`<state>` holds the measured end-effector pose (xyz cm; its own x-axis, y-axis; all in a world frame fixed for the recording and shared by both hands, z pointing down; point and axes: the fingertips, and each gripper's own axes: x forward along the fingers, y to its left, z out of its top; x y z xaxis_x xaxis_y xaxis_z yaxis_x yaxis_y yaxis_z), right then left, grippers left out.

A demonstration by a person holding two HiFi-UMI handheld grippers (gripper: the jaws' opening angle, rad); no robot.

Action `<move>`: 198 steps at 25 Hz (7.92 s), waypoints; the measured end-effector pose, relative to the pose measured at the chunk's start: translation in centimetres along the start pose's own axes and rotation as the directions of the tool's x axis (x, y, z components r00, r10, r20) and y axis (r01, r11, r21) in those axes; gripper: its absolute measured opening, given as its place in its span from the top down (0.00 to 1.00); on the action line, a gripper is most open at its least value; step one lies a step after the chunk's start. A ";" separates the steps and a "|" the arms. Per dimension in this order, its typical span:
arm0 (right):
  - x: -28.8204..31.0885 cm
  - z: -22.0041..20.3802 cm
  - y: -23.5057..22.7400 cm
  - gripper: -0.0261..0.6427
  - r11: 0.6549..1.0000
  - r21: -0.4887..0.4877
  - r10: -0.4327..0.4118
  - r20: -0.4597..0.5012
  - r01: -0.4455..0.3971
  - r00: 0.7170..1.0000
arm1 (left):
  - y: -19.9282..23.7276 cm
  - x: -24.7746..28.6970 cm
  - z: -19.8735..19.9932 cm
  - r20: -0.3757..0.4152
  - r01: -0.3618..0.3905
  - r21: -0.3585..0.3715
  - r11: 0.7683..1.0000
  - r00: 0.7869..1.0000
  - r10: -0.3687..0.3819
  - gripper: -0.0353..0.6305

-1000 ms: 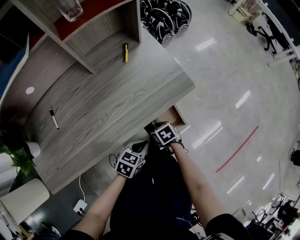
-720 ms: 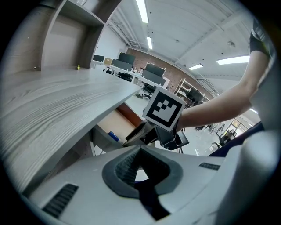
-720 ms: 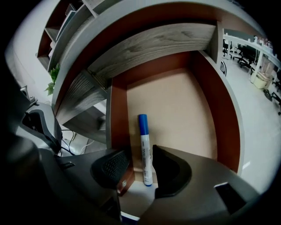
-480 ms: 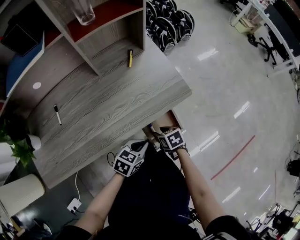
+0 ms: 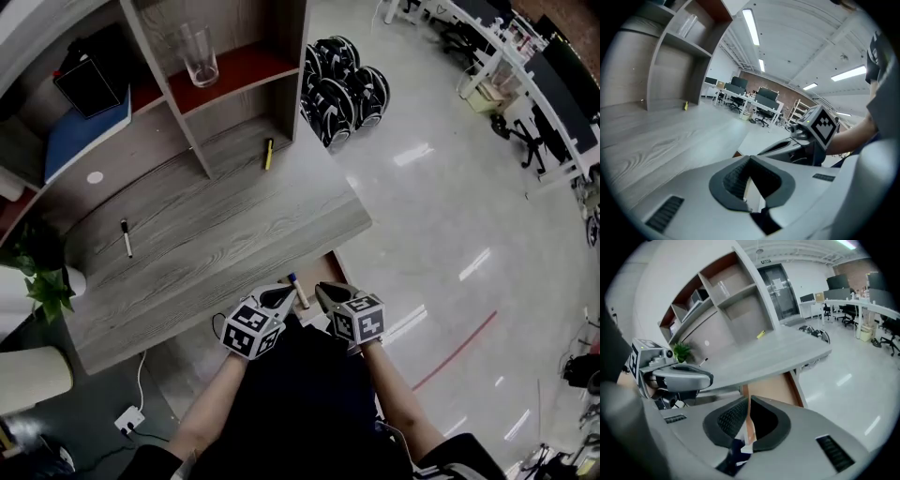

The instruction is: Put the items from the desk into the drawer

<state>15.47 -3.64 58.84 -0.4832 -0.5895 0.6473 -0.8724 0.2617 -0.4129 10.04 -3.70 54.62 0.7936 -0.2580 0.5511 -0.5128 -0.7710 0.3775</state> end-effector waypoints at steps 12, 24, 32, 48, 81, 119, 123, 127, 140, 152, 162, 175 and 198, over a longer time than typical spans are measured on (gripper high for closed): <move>-4.1 11.1 3.2 0.97 0.998 -0.058 0.033 0.300 -0.017 0.953 | 1.2 -2.3 8.7 0.262 -0.087 -0.042 0.995 0.960 0.095 0.94; -3.3 10.8 3.5 0.97 0.992 -0.119 0.068 0.288 -0.035 0.955 | 1.9 -2.6 9.4 0.302 -0.163 -0.050 0.985 0.938 0.171 0.94; -2.8 11.0 3.4 0.97 0.992 -0.116 0.078 0.283 -0.046 0.956 | 2.7 -3.2 8.2 0.289 -0.242 -0.108 0.964 0.920 0.263 0.94; 2.9 11.6 11.9 0.97 0.988 -0.101 0.134 0.210 -0.115 0.969 | 9.3 -11.5 4.6 0.217 -0.379 -0.224 0.898 0.879 0.425 0.94; 31.0 17.1 37.8 0.93 0.964 -0.204 0.182 0.049 -0.169 0.982 | 29.8 -34.5 -4.8 0.212 -0.528 -0.318 0.787 0.770 0.602 0.93; 40.2 16.0 36.7 0.85 0.931 -0.362 -0.069 -0.033 0.053 0.997 | 30.7 -35.8 -8.8 0.206 -0.470 -0.437 0.767 0.778 0.594 0.93; 39.0 16.5 36.2 0.85 0.935 -0.351 -0.064 -0.022 0.052 0.998 | 30.3 -35.4 -8.6 0.206 -0.464 -0.423 0.778 0.787 0.582 0.93; 37.5 17.5 35.8 0.85 0.945 -0.323 -0.049 0.016 0.052 0.999 | 29.8 -34.6 -7.9 0.212 -0.454 -0.399 0.797 0.800 0.562 0.94; 31.2 19.6 29.9 0.85 0.955 -0.259 -0.118 0.122 0.147 0.985 | 26.6 -29.6 -4.2 0.228 -0.368 -0.269 0.890 0.873 0.430 0.93; 22.1 19.2 21.4 0.85 0.955 -0.126 -0.242 0.189 0.267 0.952 | 20.5 -22.9 -0.3 0.217 -0.243 -0.136 0.961 0.939 0.268 0.94; 15.0 16.5 12.8 0.85 0.930 -0.014 -0.356 0.208 0.366 0.911 | 14.6 -15.7 1.2 0.173 -0.122 -0.043 0.992 0.977 0.128 0.93; 8.0 14.7 6.0 0.85 0.903 0.089 -0.430 0.226 0.421 0.874 | 8.4 -9.5 3.3 0.120 -0.032 0.046 0.998 0.992 0.026 0.94; 0.7 7.1 -2.3 0.85 0.872 0.169 -0.485 0.174 0.459 0.857 | 0.7 -1.6 1.3 0.007 0.038 0.060 0.997 0.999 -0.039 0.94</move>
<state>17.70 -10.11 55.68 0.0220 -0.7653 0.6433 -0.9702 -0.1716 -0.1710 8.83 -4.54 53.06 0.8151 -0.2317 0.5309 -0.4614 -0.8138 0.3532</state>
